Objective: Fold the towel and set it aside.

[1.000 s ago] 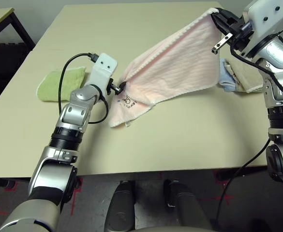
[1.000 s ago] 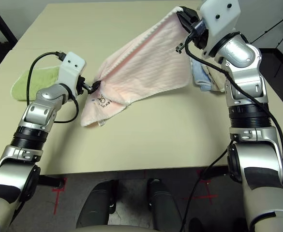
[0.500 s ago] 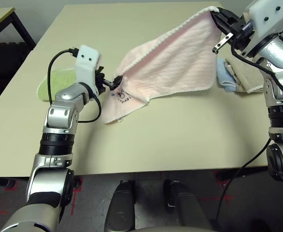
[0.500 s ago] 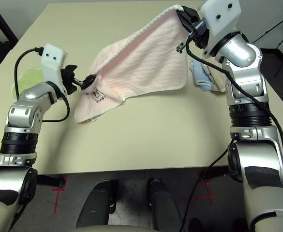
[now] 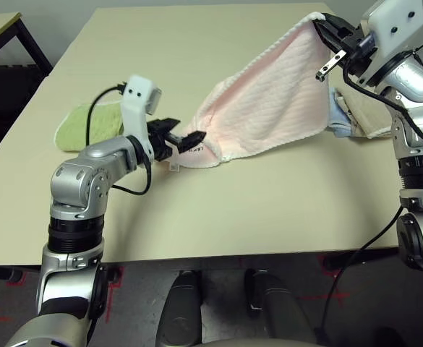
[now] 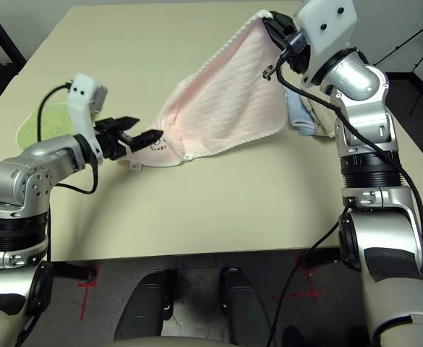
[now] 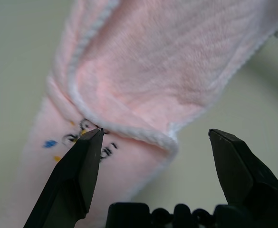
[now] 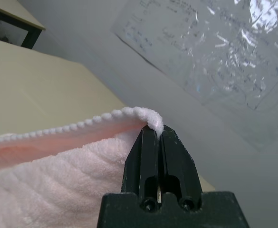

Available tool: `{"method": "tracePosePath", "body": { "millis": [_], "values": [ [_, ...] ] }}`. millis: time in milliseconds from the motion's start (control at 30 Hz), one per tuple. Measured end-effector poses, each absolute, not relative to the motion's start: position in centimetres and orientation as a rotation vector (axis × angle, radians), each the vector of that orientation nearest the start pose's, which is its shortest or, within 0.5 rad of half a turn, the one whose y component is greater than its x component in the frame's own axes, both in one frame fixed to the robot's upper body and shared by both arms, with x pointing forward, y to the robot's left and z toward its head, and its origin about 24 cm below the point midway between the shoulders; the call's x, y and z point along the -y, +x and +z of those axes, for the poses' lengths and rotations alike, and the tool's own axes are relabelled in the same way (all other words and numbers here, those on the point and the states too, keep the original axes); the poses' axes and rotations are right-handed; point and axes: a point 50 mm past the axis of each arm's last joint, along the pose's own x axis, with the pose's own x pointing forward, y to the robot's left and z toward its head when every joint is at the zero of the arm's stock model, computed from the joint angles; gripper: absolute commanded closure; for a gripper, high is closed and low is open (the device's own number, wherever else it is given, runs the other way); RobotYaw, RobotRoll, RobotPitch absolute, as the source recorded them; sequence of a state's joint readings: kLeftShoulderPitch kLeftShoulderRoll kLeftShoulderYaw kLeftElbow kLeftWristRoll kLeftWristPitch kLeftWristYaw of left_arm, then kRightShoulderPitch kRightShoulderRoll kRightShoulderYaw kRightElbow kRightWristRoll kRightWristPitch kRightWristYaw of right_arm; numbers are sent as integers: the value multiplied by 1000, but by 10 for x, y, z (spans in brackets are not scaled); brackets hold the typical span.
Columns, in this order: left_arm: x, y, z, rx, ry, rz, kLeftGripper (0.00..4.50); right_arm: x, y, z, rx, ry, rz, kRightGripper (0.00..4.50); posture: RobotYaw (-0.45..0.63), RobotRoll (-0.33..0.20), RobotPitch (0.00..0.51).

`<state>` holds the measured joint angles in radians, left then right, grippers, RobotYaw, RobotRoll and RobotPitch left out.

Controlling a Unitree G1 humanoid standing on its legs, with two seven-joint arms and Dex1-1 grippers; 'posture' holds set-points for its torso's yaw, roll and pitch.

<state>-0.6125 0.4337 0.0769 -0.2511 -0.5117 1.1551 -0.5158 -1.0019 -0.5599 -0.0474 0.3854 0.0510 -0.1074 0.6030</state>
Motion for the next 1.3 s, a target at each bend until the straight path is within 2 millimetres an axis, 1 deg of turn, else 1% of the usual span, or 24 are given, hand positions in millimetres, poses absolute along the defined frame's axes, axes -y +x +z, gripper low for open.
{"method": "tracePosePath", "body": {
  "millis": [233, 400, 500, 667, 867, 1100, 1233, 1267, 1300],
  "values": [
    [-138, 300, 179, -396, -54, -741, 0, 188, 359, 305, 595, -638, 480, 4485, 225, 0, 161],
    [-127, 301, 183, -410, -103, -752, 0, 184, 359, 310, 614, -655, 489, 4485, 220, 0, 159],
    [-118, 303, 175, -458, -162, -756, 0, 183, 359, 314, 627, -661, 491, 4485, 205, 0, 153],
    [-109, 302, 169, -488, -185, -756, 0, 182, 358, 316, 639, -668, 494, 4485, 198, 0, 149],
    [-111, 305, 160, -523, -190, -714, 0, 181, 358, 317, 639, -670, 496, 4485, 197, 0, 149],
    [-116, 314, 155, -512, -171, -613, 0, 179, 358, 317, 644, -665, 504, 4485, 200, 0, 151],
    [-118, 317, 152, -512, -183, -588, 0, 176, 358, 316, 645, -665, 512, 4485, 196, 0, 152],
    [-118, 317, 152, -513, -183, -583, 22, 176, 358, 316, 646, -665, 513, 4500, 196, 0, 152],
    [-118, 318, 152, -508, -181, -578, 197, 176, 358, 316, 646, -666, 513, 4500, 196, 0, 152]
  ]
}}
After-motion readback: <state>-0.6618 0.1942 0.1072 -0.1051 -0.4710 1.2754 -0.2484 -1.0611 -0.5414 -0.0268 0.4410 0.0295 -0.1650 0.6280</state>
